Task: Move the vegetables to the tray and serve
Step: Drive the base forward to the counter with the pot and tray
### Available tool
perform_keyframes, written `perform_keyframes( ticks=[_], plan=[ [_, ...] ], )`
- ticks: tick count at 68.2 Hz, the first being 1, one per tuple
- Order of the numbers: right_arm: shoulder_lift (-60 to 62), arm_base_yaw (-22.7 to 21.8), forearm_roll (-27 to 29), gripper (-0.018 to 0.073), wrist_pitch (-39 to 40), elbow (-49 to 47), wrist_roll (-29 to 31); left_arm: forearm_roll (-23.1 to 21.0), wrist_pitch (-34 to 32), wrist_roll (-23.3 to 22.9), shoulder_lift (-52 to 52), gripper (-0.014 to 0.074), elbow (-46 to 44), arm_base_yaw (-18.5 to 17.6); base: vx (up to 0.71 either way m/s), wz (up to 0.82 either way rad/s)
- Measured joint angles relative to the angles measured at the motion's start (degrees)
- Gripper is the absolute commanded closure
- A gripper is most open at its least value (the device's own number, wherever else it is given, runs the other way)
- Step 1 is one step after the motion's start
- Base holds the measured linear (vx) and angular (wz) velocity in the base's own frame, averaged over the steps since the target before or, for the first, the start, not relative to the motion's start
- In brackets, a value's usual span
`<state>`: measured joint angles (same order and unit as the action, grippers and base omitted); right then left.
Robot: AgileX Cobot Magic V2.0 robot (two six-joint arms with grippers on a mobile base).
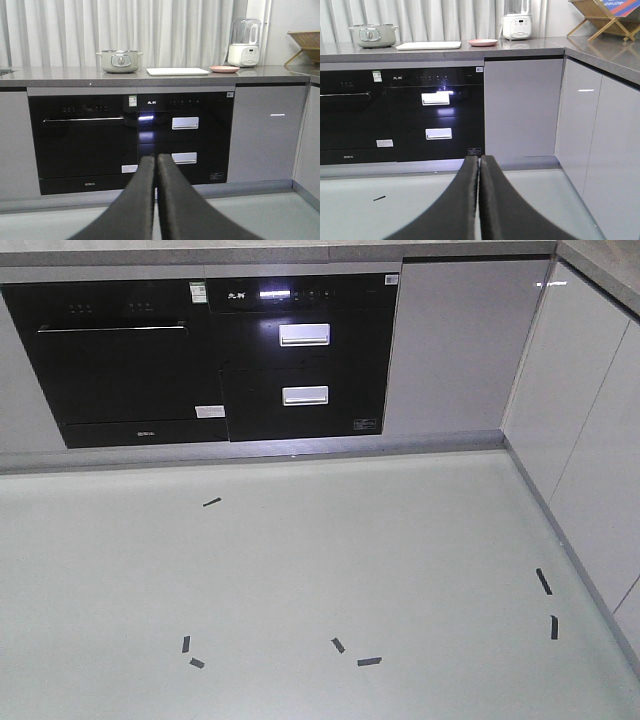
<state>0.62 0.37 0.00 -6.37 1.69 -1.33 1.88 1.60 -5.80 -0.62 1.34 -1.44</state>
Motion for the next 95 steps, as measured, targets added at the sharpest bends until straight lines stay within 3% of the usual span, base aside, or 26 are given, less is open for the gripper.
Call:
perform_keyframes(
  ticks=[95],
  plan=[
    [0.0,0.0,0.0,0.0567,0.0,0.0,0.0,0.0,0.0,0.0,0.0,0.0603,0.0,0.0,0.0,0.0]
  ],
)
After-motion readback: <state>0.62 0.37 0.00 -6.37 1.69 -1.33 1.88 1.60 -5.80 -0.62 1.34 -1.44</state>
